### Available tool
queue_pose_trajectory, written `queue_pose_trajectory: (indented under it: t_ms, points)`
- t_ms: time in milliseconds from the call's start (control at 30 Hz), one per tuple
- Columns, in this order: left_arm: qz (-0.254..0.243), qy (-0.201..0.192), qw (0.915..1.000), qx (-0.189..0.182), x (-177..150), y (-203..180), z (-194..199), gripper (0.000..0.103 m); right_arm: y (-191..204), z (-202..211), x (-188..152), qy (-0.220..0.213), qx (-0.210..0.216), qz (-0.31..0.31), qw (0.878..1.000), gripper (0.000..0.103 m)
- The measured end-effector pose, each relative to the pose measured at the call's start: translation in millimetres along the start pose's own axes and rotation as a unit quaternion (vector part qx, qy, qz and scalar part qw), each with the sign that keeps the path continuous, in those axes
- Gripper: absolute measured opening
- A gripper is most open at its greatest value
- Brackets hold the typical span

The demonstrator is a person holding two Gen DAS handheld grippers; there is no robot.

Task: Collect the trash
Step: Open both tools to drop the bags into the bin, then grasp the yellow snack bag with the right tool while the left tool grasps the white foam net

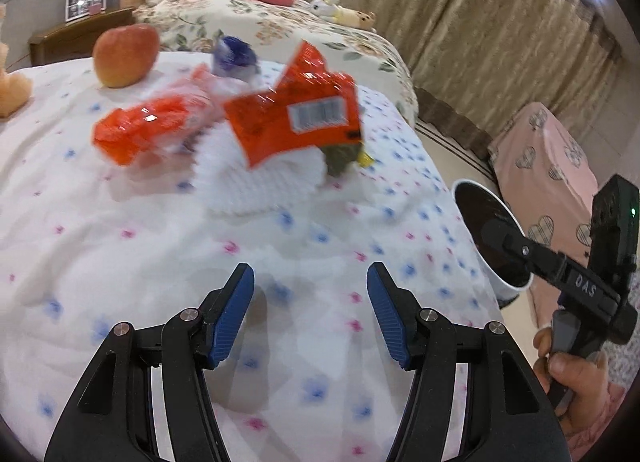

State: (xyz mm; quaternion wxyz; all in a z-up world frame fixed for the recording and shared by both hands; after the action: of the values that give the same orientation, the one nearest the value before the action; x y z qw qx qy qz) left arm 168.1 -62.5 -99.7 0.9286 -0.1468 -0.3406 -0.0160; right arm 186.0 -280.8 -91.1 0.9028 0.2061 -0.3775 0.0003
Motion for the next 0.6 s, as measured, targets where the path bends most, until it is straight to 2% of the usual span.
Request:
queue_pose_trajectory:
  t_ms: [433,600]
  points:
    - [0.029,-0.012,0.9986,0.042,34,40,-15,0.060,21,-27,4,0.018,0.018,0.011,1.000,0.082]
    - [0.027,-0.008,0.9986,0.044,40,47,-24,0.059,34,-41,16,0.021,0.028,0.026,0.999,0.082]
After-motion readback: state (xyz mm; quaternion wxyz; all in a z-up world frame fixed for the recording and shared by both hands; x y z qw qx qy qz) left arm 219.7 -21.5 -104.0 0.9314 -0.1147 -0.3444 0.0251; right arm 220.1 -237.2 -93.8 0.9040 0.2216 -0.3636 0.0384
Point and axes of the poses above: each gripper's, at about its wrist camera, not at the fingertips, and z roughly against the way its jaws point, y to its left, x to its top, the point moved 5 cm from there along -z, roughly the way its jaws point, and after that the axes turned 3 degrees about x, right-handed, at the moved point
